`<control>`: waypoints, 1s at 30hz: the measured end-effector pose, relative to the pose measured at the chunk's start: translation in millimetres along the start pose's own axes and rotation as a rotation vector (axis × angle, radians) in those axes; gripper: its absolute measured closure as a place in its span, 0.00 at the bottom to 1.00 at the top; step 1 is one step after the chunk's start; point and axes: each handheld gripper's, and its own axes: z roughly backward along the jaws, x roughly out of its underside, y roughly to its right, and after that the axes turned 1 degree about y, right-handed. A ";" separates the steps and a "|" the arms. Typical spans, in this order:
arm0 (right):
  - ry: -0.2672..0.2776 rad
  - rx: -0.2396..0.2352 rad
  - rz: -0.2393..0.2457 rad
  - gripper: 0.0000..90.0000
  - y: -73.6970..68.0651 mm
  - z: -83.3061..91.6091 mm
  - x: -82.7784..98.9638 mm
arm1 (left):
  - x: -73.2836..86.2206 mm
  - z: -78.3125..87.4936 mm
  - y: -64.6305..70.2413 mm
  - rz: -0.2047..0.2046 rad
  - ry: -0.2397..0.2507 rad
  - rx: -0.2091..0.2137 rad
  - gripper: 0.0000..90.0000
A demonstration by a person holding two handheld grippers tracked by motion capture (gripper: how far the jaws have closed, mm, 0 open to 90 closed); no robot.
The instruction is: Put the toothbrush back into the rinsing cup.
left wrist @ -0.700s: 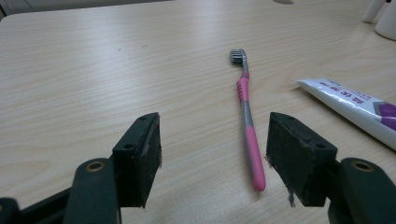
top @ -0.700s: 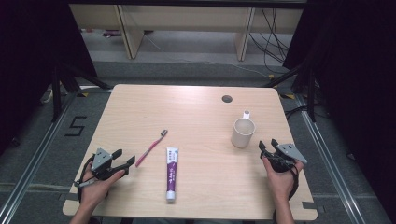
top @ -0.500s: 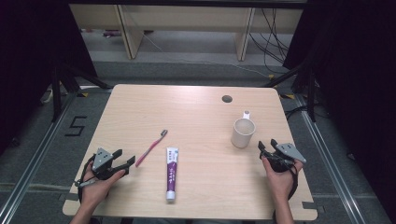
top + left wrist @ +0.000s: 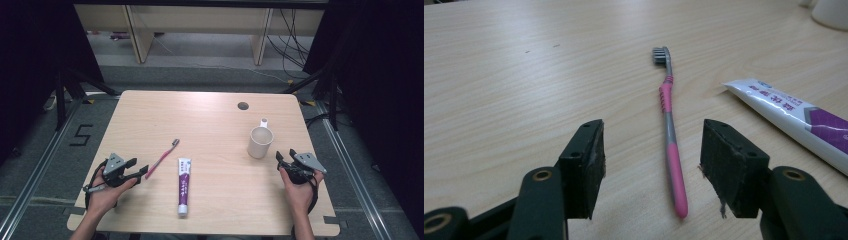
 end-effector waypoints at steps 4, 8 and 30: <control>-0.024 -0.003 -0.006 0.49 0.2 0.8 -0.7 | -14.8 -5.5 -1.4 -0.031 -0.108 0.026 0.49; -0.007 -0.012 0.030 0.49 2.5 -0.8 -0.6 | -35.5 -14.1 -1.8 -0.069 -0.237 0.059 0.54; -0.036 -0.024 0.013 0.48 -1.3 -2.5 -1.1 | -87.9 -89.3 -4.1 -0.111 -0.804 0.097 0.66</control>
